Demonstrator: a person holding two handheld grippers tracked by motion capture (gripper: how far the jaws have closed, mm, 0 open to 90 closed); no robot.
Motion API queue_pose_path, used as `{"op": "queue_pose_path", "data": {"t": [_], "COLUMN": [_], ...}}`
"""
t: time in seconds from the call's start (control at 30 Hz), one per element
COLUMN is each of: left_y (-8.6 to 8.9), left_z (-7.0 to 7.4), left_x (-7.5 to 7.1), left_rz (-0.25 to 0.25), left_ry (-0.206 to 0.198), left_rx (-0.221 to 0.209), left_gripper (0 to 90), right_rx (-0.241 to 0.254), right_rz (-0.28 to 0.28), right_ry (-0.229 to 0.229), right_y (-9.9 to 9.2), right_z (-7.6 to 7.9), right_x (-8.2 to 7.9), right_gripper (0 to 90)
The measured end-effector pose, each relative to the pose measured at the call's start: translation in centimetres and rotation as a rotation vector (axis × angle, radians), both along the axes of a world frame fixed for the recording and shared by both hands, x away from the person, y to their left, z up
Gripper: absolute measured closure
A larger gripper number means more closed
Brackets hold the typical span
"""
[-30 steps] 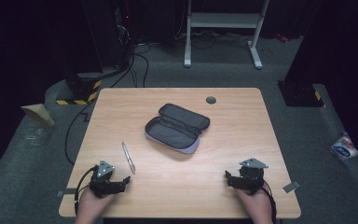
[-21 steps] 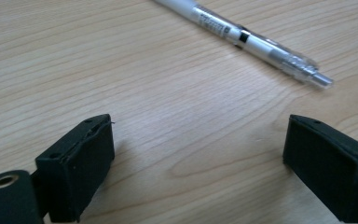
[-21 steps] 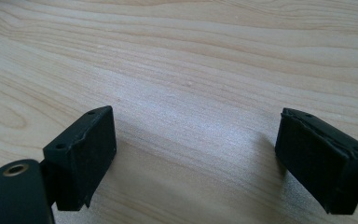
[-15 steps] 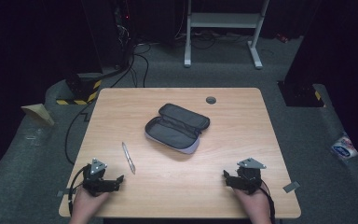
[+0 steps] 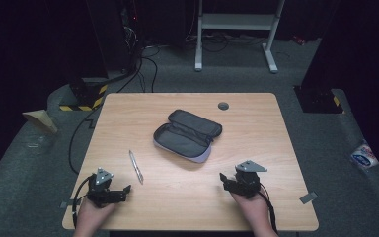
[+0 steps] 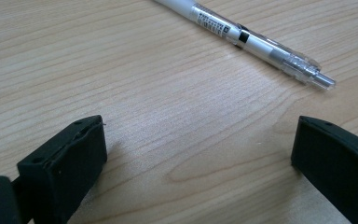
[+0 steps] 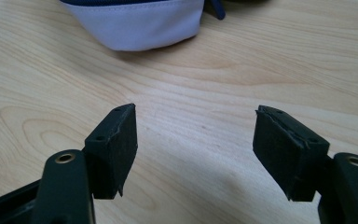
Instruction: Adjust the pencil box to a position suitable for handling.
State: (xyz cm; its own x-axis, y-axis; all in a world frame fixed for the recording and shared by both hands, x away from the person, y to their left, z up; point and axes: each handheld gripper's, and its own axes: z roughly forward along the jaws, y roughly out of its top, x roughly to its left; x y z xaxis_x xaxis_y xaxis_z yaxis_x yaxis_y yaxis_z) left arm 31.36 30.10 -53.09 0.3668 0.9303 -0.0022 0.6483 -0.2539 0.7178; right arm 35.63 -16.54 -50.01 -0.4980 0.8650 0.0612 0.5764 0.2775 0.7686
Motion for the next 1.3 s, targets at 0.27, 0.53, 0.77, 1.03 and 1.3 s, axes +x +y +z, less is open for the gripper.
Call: {"op": "queue_pose_path", "data": {"t": [0.27, 0.53, 0.77, 1.03, 1.3], "left_y": [0.0, 0.0, 0.0, 0.0, 0.0], "left_z": [0.0, 0.0, 0.0, 0.0, 0.0], "left_x": [0.0, 0.0, 0.0, 0.1, 0.1], "left_rz": [-0.002, -0.003, -0.003, -0.007, -0.011], "left_ry": [0.000, 0.000, 0.000, -0.002, -0.002], "left_rx": [0.003, 0.003, 0.003, 0.005, 0.005], "left_gripper": [3.5, 3.5, 3.5, 3.6, 3.7], "right_rx": [0.007, 0.017, 0.035, 0.038, -0.001], "right_rz": [0.011, 0.014, 0.013, 0.033, 0.024], "right_ry": [0.002, 0.002, -0.013, -0.051, -0.047], "right_y": [1.5, 2.3, 3.6, 6.2, 8.0], "right_z": [0.8, 0.9, 1.6, 3.0, 3.1], "right_x": [0.9, 2.0, 3.2, 4.9, 6.7], "right_gripper": [36.2, 37.8, 37.8, 40.1, 39.5]}}
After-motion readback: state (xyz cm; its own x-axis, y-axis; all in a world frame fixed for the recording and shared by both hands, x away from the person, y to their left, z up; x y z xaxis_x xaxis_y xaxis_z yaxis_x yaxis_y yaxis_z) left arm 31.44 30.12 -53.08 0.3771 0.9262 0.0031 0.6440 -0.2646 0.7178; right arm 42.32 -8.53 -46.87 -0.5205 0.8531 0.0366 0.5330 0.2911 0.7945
